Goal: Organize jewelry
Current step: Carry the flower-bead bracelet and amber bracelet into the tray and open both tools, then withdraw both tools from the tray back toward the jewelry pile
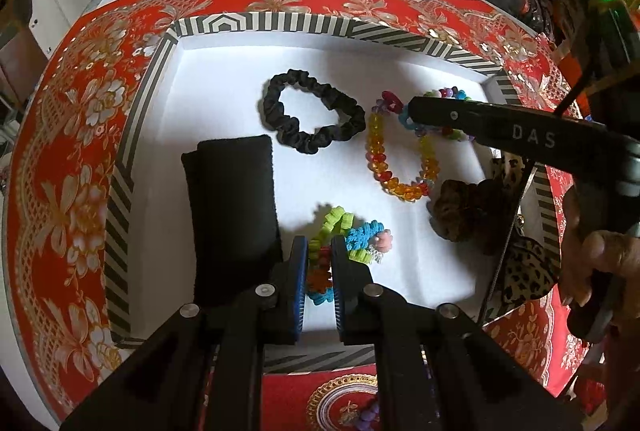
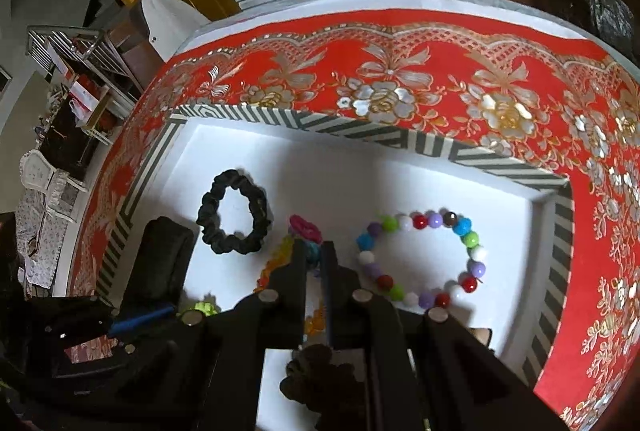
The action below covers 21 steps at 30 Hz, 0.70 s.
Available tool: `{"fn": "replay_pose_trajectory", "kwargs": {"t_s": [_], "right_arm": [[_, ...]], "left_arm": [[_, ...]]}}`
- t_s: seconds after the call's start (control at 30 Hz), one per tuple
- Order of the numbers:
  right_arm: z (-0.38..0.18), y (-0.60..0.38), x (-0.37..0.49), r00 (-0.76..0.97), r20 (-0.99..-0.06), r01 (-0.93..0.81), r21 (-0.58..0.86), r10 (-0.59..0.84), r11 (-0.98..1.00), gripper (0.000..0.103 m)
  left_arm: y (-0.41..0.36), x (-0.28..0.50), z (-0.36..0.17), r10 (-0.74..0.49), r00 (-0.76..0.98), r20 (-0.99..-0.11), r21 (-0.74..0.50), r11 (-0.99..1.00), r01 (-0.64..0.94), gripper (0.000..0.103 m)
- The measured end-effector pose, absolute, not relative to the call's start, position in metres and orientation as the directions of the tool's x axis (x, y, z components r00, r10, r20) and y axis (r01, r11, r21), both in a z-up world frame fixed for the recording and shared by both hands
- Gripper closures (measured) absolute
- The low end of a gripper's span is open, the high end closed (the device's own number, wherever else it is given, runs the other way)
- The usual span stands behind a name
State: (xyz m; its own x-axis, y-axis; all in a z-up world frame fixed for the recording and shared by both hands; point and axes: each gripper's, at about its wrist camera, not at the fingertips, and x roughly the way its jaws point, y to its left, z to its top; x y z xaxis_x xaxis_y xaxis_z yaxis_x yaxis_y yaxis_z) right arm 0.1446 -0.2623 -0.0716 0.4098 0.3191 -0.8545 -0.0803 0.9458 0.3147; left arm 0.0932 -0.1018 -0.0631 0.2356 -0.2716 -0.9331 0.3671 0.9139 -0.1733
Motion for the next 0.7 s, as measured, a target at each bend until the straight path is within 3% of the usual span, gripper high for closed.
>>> {"fn": "replay_pose_trajectory", "kwargs": {"t_s": [0.2,0.27,0.37,0.5,0.7], "right_arm": [[-0.074,-0.262,0.146,0.411,-0.862,-0.073,0.292,0.295,0.954,0.096],[-0.072,-0.264,0.145,0.415,-0.862,-0.066,0.291,0.292,0.954,0.083],[-0.064,-0.268,0.137,0.431,-0.855,-0.059,0.291,0.287,0.955,0.075],[-0.046,-0.274,0.118,0.466,-0.846,-0.060,0.263,0.261,0.963,0.073],[-0.017,-0.286,0.072,0.521,-0.820,-0.046,0.251,0.238,0.967,0.063]], "left_arm": [[-0.100,0.090,-0.067,-0.270,0.228,-0.936,-0.178,0.918,0.355,0.103],[-0.101,0.089,-0.067,-0.267,0.228,-0.936,-0.176,0.919,0.353,0.103],[-0.100,0.089,-0.068,-0.274,0.216,-0.937,-0.188,0.919,0.347,0.103],[-0.099,0.087,-0.064,-0.272,0.219,-0.937,-0.191,0.924,0.331,0.082],[-0.094,0.076,-0.047,-0.277,0.250,-0.928,-0.184,0.923,0.338,0.075]]}}
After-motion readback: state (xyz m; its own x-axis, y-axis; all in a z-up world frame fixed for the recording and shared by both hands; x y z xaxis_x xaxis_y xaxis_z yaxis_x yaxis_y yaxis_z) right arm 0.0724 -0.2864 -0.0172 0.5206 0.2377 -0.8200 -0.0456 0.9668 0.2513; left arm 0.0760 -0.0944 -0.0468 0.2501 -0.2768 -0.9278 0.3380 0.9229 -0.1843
